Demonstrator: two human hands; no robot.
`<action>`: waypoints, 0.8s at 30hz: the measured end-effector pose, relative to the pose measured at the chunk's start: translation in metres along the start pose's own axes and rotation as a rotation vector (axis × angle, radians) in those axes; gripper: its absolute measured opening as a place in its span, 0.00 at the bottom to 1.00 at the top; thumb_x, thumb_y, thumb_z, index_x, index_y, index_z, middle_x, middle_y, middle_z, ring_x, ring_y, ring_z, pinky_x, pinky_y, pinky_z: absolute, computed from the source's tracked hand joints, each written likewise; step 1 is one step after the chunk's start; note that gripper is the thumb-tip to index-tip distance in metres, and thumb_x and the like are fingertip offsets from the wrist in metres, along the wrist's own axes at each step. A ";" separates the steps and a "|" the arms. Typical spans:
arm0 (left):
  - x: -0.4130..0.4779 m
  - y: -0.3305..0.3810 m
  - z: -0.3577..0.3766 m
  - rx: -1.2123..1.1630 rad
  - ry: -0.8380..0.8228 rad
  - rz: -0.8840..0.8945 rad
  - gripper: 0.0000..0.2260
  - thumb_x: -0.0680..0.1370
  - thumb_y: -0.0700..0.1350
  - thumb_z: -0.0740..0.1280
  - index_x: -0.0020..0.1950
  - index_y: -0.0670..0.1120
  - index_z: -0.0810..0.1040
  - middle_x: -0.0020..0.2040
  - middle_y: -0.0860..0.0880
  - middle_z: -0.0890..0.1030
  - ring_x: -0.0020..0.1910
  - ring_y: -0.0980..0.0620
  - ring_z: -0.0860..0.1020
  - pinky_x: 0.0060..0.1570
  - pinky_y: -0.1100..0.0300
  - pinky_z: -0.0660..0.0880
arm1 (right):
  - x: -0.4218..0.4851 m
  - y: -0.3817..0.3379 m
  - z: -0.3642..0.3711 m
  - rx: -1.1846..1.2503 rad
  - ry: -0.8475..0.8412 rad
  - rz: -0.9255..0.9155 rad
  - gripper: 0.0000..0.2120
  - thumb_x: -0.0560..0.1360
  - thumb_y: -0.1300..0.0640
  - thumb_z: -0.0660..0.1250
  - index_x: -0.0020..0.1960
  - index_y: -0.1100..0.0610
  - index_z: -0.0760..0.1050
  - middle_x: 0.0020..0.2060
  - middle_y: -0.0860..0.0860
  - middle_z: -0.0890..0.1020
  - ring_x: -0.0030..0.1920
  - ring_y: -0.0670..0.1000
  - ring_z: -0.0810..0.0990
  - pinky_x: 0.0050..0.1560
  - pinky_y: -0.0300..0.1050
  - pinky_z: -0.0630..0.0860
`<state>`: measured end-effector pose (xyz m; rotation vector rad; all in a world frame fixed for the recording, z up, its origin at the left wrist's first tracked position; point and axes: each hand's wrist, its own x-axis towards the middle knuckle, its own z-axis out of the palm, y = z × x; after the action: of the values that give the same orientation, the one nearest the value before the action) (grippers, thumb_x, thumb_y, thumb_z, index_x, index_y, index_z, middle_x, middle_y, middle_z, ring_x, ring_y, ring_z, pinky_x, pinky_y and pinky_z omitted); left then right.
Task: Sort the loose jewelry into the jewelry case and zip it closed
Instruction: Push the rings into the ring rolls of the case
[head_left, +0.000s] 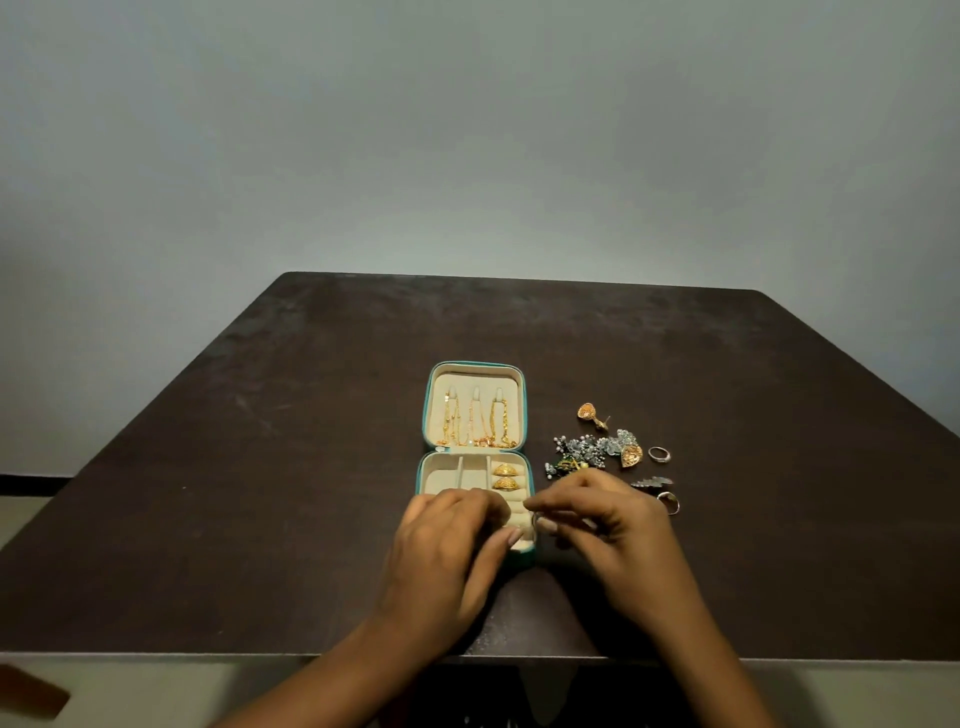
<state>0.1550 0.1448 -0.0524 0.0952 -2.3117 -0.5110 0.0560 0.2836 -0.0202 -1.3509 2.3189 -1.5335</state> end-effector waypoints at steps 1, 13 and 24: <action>0.000 0.000 0.000 -0.002 -0.004 -0.007 0.09 0.75 0.50 0.60 0.44 0.47 0.76 0.39 0.54 0.80 0.40 0.60 0.72 0.41 0.66 0.65 | 0.000 -0.001 0.003 -0.052 -0.017 -0.024 0.14 0.68 0.60 0.67 0.50 0.46 0.79 0.39 0.43 0.80 0.42 0.43 0.79 0.39 0.33 0.75; -0.001 -0.001 0.001 -0.007 -0.014 0.002 0.02 0.76 0.48 0.60 0.46 0.51 0.71 0.39 0.54 0.79 0.40 0.59 0.73 0.41 0.62 0.66 | 0.002 -0.010 0.009 -0.058 -0.085 -0.070 0.18 0.66 0.59 0.71 0.51 0.42 0.72 0.41 0.34 0.78 0.43 0.40 0.79 0.42 0.29 0.72; 0.000 -0.001 -0.002 -0.096 0.008 -0.111 0.04 0.76 0.49 0.58 0.41 0.53 0.66 0.34 0.55 0.75 0.35 0.59 0.68 0.37 0.69 0.60 | -0.002 -0.002 0.021 0.273 0.042 0.092 0.05 0.63 0.57 0.72 0.39 0.52 0.81 0.37 0.48 0.83 0.36 0.46 0.79 0.37 0.42 0.75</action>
<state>0.1561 0.1435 -0.0519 0.1792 -2.2793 -0.6753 0.0684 0.2699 -0.0301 -1.1412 2.0647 -1.7851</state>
